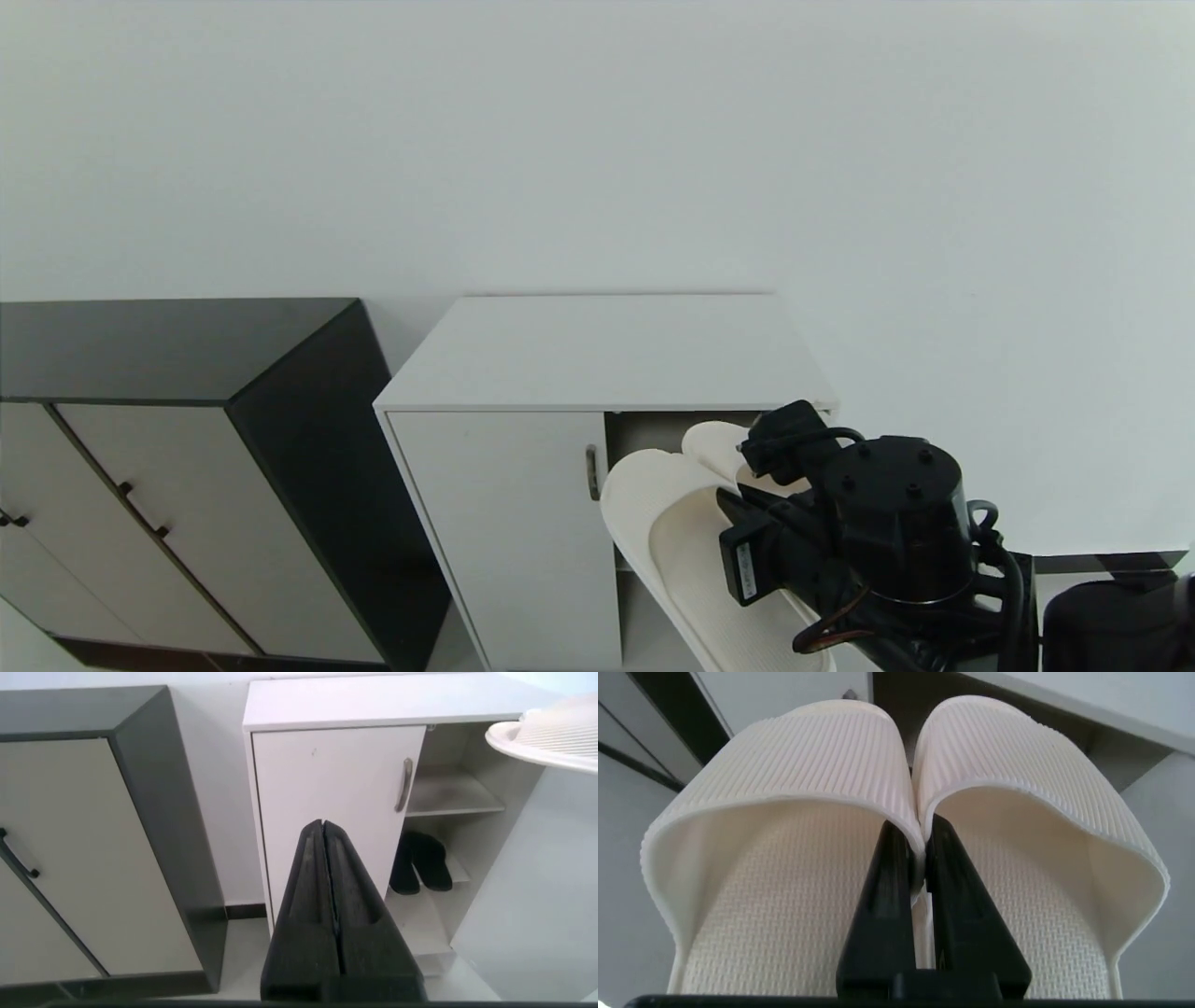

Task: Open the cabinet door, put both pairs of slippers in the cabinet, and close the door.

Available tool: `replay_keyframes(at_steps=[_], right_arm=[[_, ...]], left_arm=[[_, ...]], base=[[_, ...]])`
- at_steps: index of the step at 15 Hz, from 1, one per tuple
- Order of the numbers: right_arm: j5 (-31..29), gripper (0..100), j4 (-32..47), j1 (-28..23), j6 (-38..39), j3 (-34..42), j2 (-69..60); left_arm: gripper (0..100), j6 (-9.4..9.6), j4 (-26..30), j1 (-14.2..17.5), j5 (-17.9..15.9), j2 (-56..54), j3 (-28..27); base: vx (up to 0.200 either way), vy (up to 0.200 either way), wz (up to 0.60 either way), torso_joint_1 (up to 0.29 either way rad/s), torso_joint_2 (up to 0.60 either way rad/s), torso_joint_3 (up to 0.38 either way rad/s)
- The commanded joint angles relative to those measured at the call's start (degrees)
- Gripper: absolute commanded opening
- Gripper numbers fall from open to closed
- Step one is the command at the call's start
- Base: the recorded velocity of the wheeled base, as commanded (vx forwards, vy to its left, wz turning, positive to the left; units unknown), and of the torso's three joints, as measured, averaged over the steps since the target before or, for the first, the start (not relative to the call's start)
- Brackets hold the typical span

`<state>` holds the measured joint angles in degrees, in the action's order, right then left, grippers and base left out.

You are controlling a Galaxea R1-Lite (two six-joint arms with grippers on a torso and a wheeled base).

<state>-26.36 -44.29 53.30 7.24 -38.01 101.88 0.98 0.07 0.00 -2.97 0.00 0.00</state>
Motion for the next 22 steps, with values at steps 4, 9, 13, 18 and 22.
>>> replay_keyframes(at_steps=[4, 9, 13, 18, 22], right_arm=[[0.0, 0, -0.1, 0.5, 0.0, 0.1, 0.0], [0.0, 0, -0.1, 0.5, 0.0, 0.1, 0.0], [0.1, 0, -0.1, 0.4, 0.0, 0.3, 0.3], [0.1, 0, -0.1, 0.4, 0.0, 0.4, 1.0], [0.1, 0, -2.5, 0.3, 0.0, 0.7, 2.5]], left_arm=[[0, -0.01, 0.0, 0.0, 0.1, 0.1, 0.0], [0, 0.08, 0.0, 0.0, 0.0, 0.1, 0.0], [0, -0.01, 0.0, 0.0, 0.0, 0.1, 0.0], [0, -0.01, 0.0, 0.0, 0.0, 0.1, 0.0], [0, -0.01, 0.0, 0.0, 0.1, 0.1, 0.0]], base=[[0.000, 0.000, 0.00, -0.220, 0.52, 0.294], [0.000, 0.000, 0.00, -0.224, 0.54, 0.321], [0.000, 0.000, 0.00, -0.200, 0.52, 0.320], [0.000, 0.000, 0.00, -0.172, 0.49, 0.322], [0.000, 0.000, 0.00, -0.132, 0.46, 0.331]])
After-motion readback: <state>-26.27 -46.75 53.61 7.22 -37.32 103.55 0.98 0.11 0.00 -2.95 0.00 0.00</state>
